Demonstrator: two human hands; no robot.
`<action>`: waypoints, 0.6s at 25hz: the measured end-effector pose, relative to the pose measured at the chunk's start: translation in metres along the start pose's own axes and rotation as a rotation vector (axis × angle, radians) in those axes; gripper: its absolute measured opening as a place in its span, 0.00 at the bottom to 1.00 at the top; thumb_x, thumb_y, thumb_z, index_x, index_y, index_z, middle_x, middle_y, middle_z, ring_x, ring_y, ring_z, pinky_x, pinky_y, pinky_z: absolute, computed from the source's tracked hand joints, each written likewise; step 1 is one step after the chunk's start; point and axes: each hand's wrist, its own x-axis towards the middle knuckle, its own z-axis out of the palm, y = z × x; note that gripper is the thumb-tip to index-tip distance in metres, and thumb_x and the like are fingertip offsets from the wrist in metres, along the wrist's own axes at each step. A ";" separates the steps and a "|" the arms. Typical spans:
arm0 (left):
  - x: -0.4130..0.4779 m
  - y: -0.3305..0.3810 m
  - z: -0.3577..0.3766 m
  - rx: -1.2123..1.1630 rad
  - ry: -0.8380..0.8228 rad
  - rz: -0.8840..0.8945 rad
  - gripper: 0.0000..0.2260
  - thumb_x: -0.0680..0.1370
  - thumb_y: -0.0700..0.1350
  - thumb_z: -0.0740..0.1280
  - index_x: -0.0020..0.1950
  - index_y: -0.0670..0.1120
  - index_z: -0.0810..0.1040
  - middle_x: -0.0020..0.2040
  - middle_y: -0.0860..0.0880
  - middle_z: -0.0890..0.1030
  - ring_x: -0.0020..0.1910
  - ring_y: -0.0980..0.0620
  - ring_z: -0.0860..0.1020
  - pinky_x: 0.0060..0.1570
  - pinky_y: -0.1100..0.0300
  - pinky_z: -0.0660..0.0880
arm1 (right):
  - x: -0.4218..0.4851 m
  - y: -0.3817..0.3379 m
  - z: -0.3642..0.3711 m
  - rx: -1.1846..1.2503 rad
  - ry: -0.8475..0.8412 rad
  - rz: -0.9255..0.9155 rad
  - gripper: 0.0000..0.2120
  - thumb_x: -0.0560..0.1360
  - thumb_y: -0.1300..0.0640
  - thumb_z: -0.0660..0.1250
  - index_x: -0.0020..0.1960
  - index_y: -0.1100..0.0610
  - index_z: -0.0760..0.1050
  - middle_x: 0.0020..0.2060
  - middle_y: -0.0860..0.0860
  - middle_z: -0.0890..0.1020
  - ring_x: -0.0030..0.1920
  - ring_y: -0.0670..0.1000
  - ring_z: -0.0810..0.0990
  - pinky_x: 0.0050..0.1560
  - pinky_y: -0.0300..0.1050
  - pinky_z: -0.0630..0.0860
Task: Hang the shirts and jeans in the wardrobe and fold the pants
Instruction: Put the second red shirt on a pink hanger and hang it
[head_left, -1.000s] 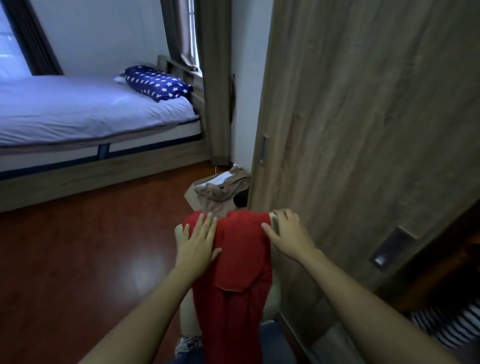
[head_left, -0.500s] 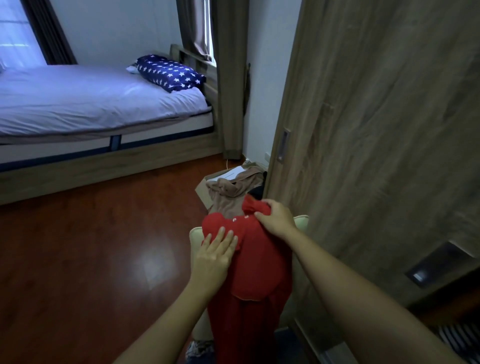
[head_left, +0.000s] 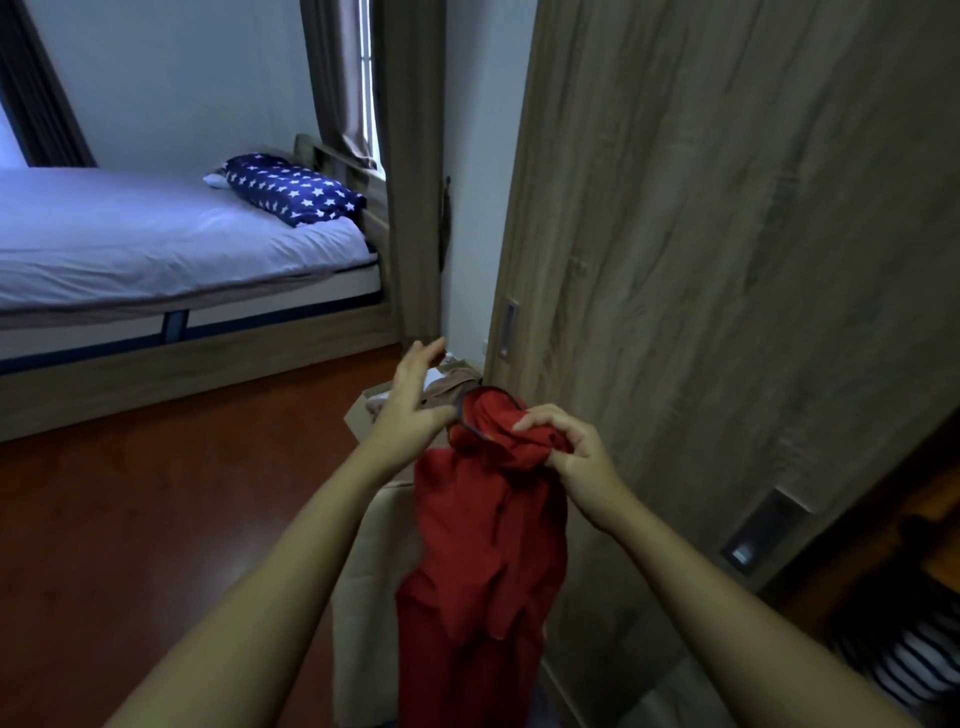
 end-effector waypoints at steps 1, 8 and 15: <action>0.006 0.008 0.004 -0.010 -0.164 -0.017 0.33 0.66 0.45 0.69 0.65 0.65 0.60 0.75 0.54 0.54 0.76 0.52 0.53 0.72 0.57 0.59 | -0.005 -0.008 -0.006 0.017 -0.003 -0.002 0.19 0.62 0.68 0.67 0.39 0.44 0.82 0.43 0.40 0.80 0.50 0.41 0.77 0.56 0.32 0.69; 0.016 0.062 0.046 -0.079 -0.285 0.241 0.15 0.73 0.28 0.64 0.50 0.47 0.77 0.50 0.52 0.79 0.50 0.61 0.76 0.53 0.66 0.70 | -0.048 -0.042 -0.041 -0.002 0.099 -0.024 0.18 0.62 0.67 0.69 0.40 0.44 0.82 0.40 0.39 0.81 0.44 0.39 0.79 0.50 0.31 0.72; -0.002 0.154 0.094 0.057 -0.202 0.353 0.12 0.68 0.37 0.70 0.38 0.53 0.72 0.32 0.54 0.75 0.30 0.58 0.71 0.35 0.65 0.69 | -0.080 -0.112 -0.084 -0.032 0.324 0.029 0.16 0.66 0.55 0.65 0.53 0.52 0.69 0.48 0.46 0.76 0.46 0.40 0.76 0.44 0.31 0.73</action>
